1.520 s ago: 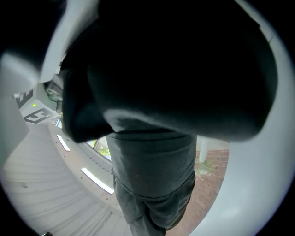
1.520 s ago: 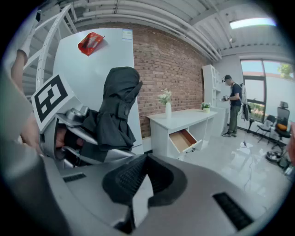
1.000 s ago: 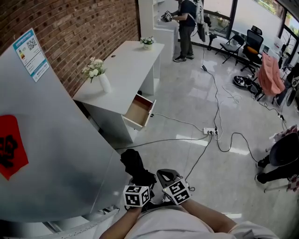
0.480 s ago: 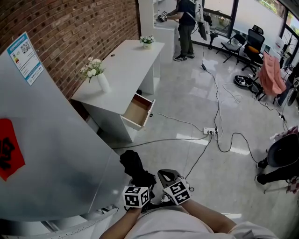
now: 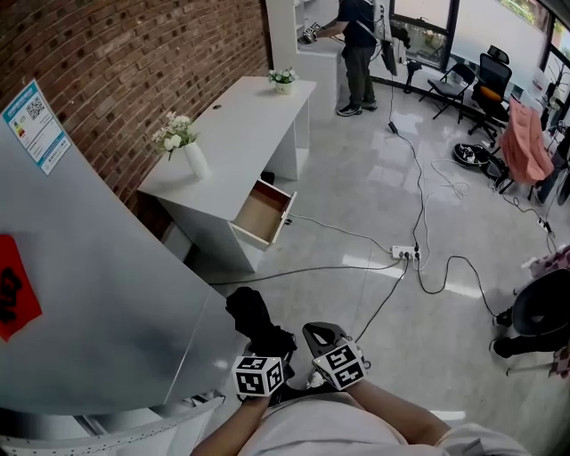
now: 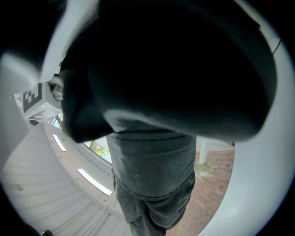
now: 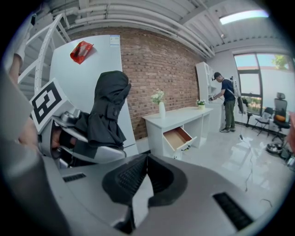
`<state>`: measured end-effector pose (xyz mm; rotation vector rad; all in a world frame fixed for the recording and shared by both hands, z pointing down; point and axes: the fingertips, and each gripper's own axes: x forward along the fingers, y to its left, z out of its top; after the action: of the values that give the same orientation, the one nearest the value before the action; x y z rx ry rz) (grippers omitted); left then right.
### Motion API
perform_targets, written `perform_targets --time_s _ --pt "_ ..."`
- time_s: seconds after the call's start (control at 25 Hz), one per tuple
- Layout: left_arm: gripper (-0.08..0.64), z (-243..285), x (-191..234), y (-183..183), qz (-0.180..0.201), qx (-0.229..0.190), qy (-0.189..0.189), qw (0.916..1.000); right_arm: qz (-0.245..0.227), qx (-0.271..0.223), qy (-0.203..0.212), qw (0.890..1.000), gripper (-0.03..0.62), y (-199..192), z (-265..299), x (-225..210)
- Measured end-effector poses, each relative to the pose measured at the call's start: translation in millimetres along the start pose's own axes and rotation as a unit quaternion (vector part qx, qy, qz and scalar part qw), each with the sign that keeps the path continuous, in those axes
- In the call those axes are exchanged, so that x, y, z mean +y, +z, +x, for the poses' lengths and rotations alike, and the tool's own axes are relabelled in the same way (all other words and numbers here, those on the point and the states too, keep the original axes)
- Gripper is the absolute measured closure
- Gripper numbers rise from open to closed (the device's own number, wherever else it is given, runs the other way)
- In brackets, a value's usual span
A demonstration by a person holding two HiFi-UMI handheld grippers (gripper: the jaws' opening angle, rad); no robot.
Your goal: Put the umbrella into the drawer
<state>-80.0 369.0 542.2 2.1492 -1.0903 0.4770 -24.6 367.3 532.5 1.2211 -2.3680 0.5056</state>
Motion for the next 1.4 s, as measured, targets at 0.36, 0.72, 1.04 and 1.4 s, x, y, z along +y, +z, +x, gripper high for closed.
perform_targets --time_s 0.36,0.72,1.04,1.4 --pt "0.327 14.4 -9.5 16.3 -0.015 -0.030 0.022 0.9992 0.004 -0.005 0.010 1.000 0.575 -5.6 -6.1 -27.7" --pt "0.327 17.5 -12.5 25.8 -0.018 -0.038 0.033 0.9986 0.010 -0.003 0.014 1.000 0.575 -8.8 -7.8 -40.4" --pt "0.327 43.9 -0.5 35.1 -0.032 -0.039 0.025 0.9984 0.031 0.009 0.002 0.999 0.575 -15.1 5.7 -63.3" --pt "0.327 73.1 33.7 44.7 -0.024 -0.011 0.025 0.9993 0.063 0.038 0.013 0.997 0.575 -16.5 51.5 -71.5"
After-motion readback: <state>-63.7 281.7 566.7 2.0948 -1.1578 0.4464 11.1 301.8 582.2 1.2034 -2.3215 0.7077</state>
